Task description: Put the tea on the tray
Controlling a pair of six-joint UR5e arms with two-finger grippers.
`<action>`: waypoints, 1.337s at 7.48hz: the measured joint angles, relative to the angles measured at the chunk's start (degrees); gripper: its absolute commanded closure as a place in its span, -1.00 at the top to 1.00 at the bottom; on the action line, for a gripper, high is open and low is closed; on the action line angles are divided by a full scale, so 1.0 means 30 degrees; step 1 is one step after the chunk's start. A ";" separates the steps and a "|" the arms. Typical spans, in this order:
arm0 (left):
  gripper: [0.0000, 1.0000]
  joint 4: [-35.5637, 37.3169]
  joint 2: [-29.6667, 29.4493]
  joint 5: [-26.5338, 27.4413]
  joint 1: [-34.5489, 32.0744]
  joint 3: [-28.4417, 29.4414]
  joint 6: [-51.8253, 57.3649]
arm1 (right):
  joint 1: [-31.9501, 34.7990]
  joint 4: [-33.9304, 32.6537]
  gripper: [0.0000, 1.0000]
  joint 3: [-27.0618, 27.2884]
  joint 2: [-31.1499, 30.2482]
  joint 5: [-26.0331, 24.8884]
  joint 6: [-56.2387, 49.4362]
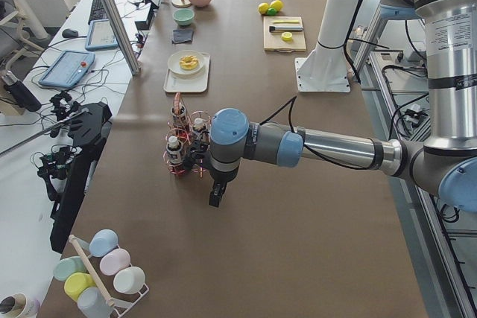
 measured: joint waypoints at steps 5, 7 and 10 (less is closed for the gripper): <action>0.95 -0.0053 0.0055 -0.0007 -0.0034 -0.0122 0.0036 | -0.0512 0.0022 1.00 0.0169 0.0018 0.0024 0.0039; 0.94 -0.0057 0.0097 -0.0021 -0.0050 -0.0200 -0.0016 | -0.0537 0.0022 1.00 0.0156 0.0011 0.0018 0.0018; 0.93 -0.0060 0.0102 -0.0023 -0.0038 -0.0233 0.0017 | -0.0652 0.0208 1.00 0.0143 0.0018 0.0026 0.0022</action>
